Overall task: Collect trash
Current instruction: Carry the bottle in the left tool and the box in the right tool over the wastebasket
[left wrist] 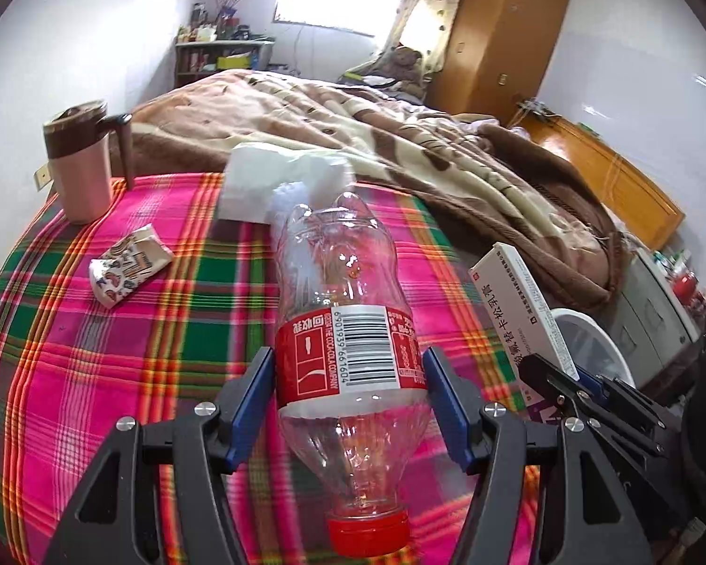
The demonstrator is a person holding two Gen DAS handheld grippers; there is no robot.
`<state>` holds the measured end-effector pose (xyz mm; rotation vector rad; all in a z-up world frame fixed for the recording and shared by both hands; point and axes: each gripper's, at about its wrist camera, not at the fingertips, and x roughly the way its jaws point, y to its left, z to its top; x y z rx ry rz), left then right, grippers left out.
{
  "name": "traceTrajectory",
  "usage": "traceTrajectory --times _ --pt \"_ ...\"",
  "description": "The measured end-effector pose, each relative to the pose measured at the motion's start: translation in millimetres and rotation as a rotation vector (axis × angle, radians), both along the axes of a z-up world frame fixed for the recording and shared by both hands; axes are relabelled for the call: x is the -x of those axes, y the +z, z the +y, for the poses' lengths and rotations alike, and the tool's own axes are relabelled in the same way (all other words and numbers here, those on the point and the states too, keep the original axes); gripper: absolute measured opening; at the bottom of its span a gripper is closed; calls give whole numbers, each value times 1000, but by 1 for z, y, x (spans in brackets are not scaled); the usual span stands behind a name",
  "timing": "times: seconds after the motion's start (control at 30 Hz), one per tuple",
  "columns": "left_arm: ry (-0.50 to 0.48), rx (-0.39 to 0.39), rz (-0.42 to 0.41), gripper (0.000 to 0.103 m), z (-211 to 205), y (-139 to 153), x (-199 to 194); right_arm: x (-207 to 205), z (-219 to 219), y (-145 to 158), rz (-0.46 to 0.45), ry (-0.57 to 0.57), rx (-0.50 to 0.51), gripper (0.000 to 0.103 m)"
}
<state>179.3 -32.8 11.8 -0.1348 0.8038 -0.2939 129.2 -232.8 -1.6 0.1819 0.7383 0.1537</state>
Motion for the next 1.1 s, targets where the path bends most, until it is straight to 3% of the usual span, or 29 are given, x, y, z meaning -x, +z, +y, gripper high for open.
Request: traceTrajectory --times 0.63,1.1 --pt "-193 -9 -70 66 -88 22 38 43 -65 15 -61 -180 -15 24" --pt "-331 -13 -49 66 -166 17 41 59 -129 3 -19 -354 1 24"
